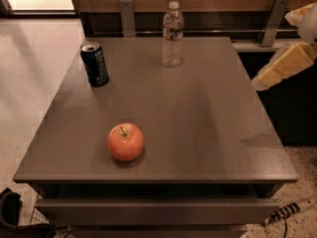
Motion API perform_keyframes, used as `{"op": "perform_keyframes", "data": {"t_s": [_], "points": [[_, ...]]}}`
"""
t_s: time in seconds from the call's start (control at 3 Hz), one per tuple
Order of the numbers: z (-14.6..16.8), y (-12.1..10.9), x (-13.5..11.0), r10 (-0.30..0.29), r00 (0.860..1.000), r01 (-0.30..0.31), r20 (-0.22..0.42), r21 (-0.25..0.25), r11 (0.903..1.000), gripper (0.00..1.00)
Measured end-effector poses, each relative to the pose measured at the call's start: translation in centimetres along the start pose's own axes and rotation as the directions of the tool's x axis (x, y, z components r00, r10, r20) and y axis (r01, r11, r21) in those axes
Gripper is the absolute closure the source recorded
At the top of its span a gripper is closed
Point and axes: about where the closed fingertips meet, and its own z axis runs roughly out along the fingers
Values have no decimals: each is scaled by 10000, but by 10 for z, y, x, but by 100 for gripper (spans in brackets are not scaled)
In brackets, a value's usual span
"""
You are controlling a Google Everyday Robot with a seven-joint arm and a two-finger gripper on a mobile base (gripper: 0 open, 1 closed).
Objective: Knock water bottle over
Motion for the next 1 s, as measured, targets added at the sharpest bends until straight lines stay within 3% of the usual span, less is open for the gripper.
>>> {"op": "perform_keyframes", "data": {"t_s": [0.33,0.67,1.0], "points": [[25,-22,-17,717,9786,-791,1929,307,9964,0],[47,-38,-46,1221,9219,-1412,3677,252,9897,0],[68,-42,-71,1485,8651,-1642,4792,-93,9864,0]]}}
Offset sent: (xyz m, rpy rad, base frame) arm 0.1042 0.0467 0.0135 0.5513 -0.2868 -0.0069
